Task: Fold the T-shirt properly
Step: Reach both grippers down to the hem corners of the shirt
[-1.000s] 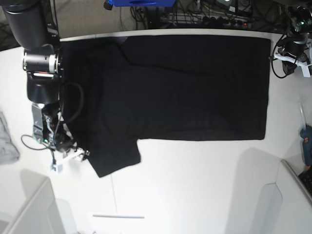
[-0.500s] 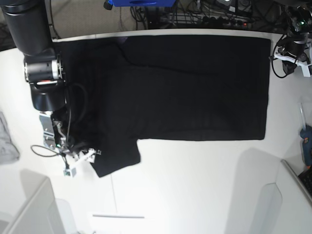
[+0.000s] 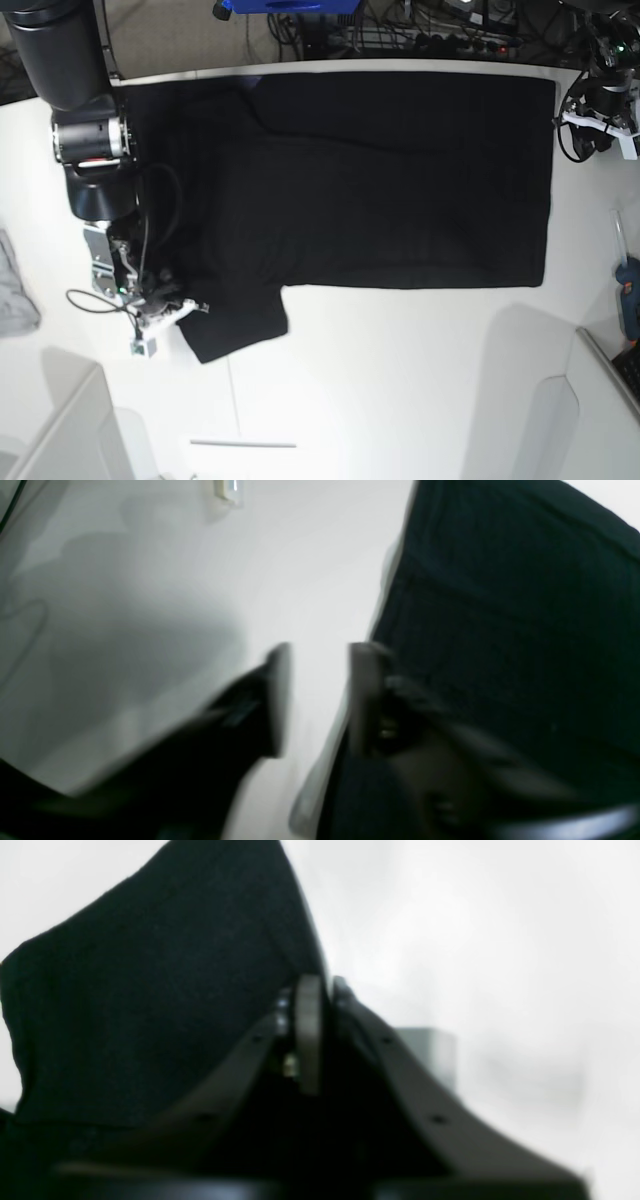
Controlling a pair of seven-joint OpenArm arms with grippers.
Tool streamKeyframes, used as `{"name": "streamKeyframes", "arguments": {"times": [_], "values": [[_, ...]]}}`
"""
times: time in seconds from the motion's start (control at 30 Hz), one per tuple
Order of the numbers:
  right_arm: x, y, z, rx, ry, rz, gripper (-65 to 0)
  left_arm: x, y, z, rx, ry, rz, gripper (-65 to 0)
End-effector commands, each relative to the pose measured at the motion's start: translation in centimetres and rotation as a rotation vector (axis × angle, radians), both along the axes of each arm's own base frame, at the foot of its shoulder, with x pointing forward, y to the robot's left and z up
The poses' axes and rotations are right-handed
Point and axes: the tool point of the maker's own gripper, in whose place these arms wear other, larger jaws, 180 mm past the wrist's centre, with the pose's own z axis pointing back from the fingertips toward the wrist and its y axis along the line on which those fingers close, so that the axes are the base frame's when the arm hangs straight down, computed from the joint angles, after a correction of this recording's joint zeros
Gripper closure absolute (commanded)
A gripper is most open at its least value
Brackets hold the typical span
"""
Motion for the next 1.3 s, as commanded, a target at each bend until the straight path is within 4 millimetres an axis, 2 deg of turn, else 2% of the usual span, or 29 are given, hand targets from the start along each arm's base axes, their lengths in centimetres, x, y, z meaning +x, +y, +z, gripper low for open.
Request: {"name": "streamKeyframes", "arguments": {"times": [0.0, 0.1, 0.2, 0.37, 0.53, 0.67, 0.87, 0.97, 1.13, 1.27], "values": [[1.3, -0.2, 1.6, 0.000, -0.032, 0.005, 0.0, 0.6, 0.5, 1.2, 0.025, -0.034, -0.008, -32.7], [1.3, -0.2, 1.6, 0.001, -0.032, 0.004, 0.0, 2.0, 0.5, 1.9, 0.025, -0.075, -0.007, -45.7], [1.2, -0.2, 1.5, 0.001, -0.029, 0.005, 0.0, 3.1, 1.5, 1.9, 0.032, -0.077, -0.013, -50.4], [1.3, -0.2, 1.6, 0.003, -0.031, 0.005, 0.0, 6.3, 2.7, 1.2, -0.017, -0.025, -0.023, -50.2], [1.3, -0.2, 1.6, 0.003, -0.031, 0.005, 0.0, 9.5, 4.4, 1.3, -0.066, -0.039, 0.008, -50.2], [1.3, -0.2, 1.6, 0.003, -0.031, 0.005, 0.0, 13.0, 3.6, 0.9, -0.083, -0.018, -0.060, -50.2], [1.4, -0.2, 1.7, 0.003, -0.031, 0.005, 0.0, 16.5, 3.2, -0.5, -0.151, -0.006, -0.067, -50.2], [1.4, -0.2, 1.7, 0.003, -0.033, 0.005, 0.0, 18.9, 2.0, -1.2, -0.160, -0.005, -0.099, -50.2], [1.4, -0.2, 1.7, 0.003, -0.033, 0.005, 0.0, 20.7, 2.0, -2.9, -0.073, 0.080, -0.128, -50.2], [1.3, -0.2, 1.6, 0.003, -0.031, 0.005, 0.0, 21.8, 1.1, -4.2, -0.117, 0.081, -0.116, -50.2]]}}
